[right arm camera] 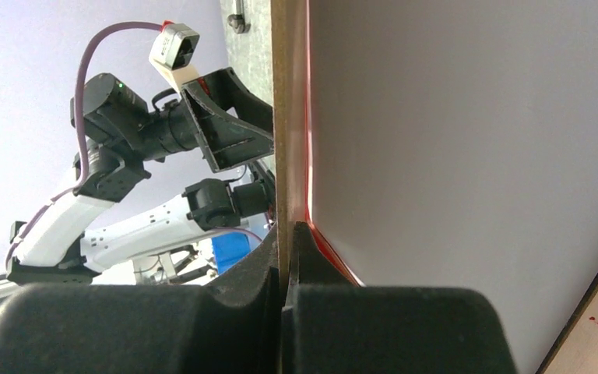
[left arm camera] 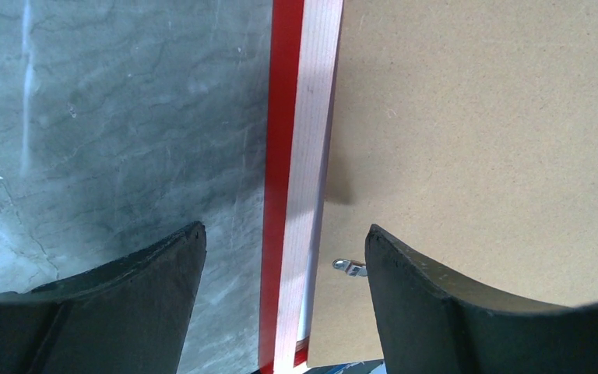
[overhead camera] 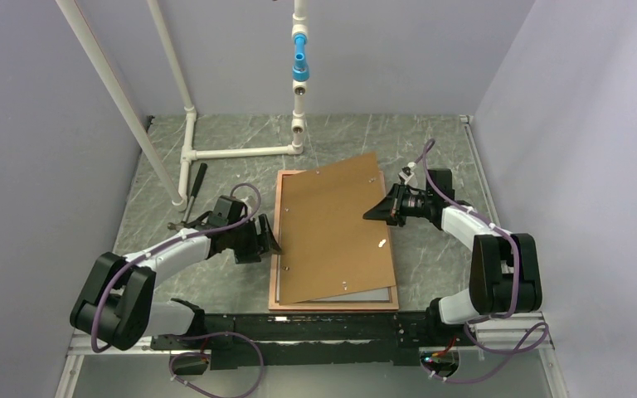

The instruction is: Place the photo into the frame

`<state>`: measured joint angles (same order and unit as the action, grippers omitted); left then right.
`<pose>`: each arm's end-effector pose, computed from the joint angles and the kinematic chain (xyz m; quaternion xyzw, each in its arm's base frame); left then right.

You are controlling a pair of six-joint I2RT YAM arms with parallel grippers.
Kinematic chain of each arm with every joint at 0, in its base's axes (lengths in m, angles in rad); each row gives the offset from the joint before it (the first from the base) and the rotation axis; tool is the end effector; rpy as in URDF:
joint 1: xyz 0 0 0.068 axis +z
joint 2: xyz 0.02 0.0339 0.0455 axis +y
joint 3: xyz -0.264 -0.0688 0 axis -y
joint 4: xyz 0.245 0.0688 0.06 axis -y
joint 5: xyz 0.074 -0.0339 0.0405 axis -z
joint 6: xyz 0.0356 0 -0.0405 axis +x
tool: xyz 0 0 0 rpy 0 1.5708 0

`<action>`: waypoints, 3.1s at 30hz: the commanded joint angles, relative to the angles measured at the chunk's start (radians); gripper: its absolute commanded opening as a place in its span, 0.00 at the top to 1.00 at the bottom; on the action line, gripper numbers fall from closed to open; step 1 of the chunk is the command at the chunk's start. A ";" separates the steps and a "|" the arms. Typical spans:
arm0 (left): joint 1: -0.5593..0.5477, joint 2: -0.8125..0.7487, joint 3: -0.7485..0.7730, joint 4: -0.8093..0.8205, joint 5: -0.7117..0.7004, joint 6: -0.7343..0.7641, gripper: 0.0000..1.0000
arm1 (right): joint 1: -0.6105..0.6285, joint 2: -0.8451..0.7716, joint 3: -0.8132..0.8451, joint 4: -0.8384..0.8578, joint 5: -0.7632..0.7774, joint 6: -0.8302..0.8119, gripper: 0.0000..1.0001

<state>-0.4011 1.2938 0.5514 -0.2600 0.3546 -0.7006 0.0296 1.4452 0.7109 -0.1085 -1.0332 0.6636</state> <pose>0.2039 -0.0999 0.1555 -0.0921 0.9416 -0.2887 0.1466 0.2693 0.0386 0.1869 0.0862 0.8269 0.5393 0.1344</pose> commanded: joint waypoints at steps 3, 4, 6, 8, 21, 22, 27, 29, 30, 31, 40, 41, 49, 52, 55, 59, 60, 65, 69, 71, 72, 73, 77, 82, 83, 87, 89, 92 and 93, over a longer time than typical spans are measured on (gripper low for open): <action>-0.014 0.025 0.016 0.011 -0.014 0.004 0.21 | 0.005 -0.027 -0.010 0.143 0.005 0.054 1.00; -0.015 0.025 0.016 0.011 -0.015 0.004 0.21 | 0.004 -0.028 -0.008 0.136 0.011 0.049 1.00; -0.015 0.027 0.015 0.013 -0.017 0.004 0.21 | 0.005 -0.032 -0.004 0.125 0.023 0.037 1.00; -0.018 0.030 0.015 0.013 -0.017 0.004 0.21 | 0.005 -0.035 -0.005 0.121 0.034 0.034 1.00; -0.024 0.039 0.012 0.019 -0.020 0.001 0.22 | 0.006 -0.057 -0.010 0.080 0.084 0.005 1.00; -0.025 0.040 0.013 0.019 -0.020 0.000 0.21 | 0.007 -0.055 -0.017 0.088 0.084 0.010 1.00; -0.030 0.041 0.015 0.021 -0.020 -0.002 0.22 | 0.008 -0.054 -0.057 0.131 0.090 0.025 1.00; -0.031 0.044 0.017 0.022 -0.019 -0.002 0.21 | 0.014 -0.057 -0.071 0.137 0.098 0.025 1.00; -0.032 0.046 0.019 0.022 -0.018 -0.002 0.22 | 0.015 -0.055 -0.080 0.144 0.101 0.027 1.00; -0.033 0.050 0.021 0.022 -0.019 -0.004 0.21 | 0.017 -0.055 -0.090 0.151 0.104 0.030 1.00; -0.051 0.074 0.039 0.024 -0.018 -0.008 0.22 | 0.045 -0.013 -0.135 0.199 0.118 0.037 1.00; -0.055 0.076 0.040 0.024 -0.019 -0.009 0.22 | 0.050 -0.004 -0.135 0.199 0.120 0.035 1.00; -0.066 0.076 0.054 0.004 -0.038 -0.007 0.22 | 0.068 0.027 -0.136 0.166 0.153 -0.008 1.00; -0.068 0.058 0.062 -0.018 -0.065 -0.001 0.21 | 0.075 0.034 -0.131 0.145 0.178 -0.028 0.99; -0.069 0.035 0.071 -0.060 -0.108 0.005 0.20 | 0.084 0.045 -0.117 0.121 0.206 -0.054 0.86; -0.071 0.003 0.087 -0.140 -0.213 0.003 0.16 | 0.101 0.058 -0.107 0.096 0.245 -0.083 0.70; -0.071 -0.004 0.091 -0.157 -0.235 0.004 0.16 | 0.103 0.063 -0.107 0.089 0.250 -0.086 0.67; -0.074 -0.017 0.102 -0.210 -0.299 0.021 0.14 | 0.123 0.073 -0.096 0.068 0.279 -0.105 0.49; -0.076 -0.013 0.098 -0.213 -0.301 0.024 0.15 | 0.148 0.059 -0.072 0.019 0.338 -0.129 0.38; -0.077 -0.012 0.096 -0.209 -0.298 0.024 0.14 | 0.165 0.052 -0.057 -0.010 0.372 -0.143 0.34; -0.079 -0.009 0.096 -0.209 -0.296 0.024 0.14 | 0.172 0.049 -0.049 -0.024 0.389 -0.148 0.32; -0.081 -0.009 0.098 -0.211 -0.298 0.024 0.15 | 0.177 0.048 -0.043 -0.037 0.406 -0.155 0.31; -0.086 -0.007 0.107 -0.218 -0.309 0.025 0.14 | 0.209 0.049 -0.012 -0.098 0.482 -0.175 0.28; -0.094 -0.011 0.113 -0.232 -0.326 0.023 0.14 | 0.251 0.050 0.029 -0.173 0.599 -0.192 0.23; -0.096 -0.014 0.114 -0.235 -0.329 0.022 0.14 | 0.259 0.047 0.036 -0.187 0.618 -0.194 0.21; -0.102 -0.022 0.118 -0.250 -0.347 0.021 0.14 | 0.289 0.046 0.062 -0.229 0.678 -0.199 0.17; -0.104 -0.026 0.124 -0.260 -0.351 0.022 0.14 | 0.299 0.048 0.073 -0.245 0.703 -0.198 0.16; -0.108 -0.035 0.130 -0.274 -0.352 0.023 0.14 | 0.313 0.056 0.088 -0.272 0.736 -0.196 0.14; -0.108 -0.037 0.132 -0.278 -0.352 0.023 0.14 | 0.317 0.059 0.093 -0.279 0.747 -0.197 0.13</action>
<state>-0.5014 1.2900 0.6430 -0.5064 0.0265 -0.6918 0.3351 1.5097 0.7643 -0.3283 -0.4099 0.5030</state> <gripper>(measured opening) 0.857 0.853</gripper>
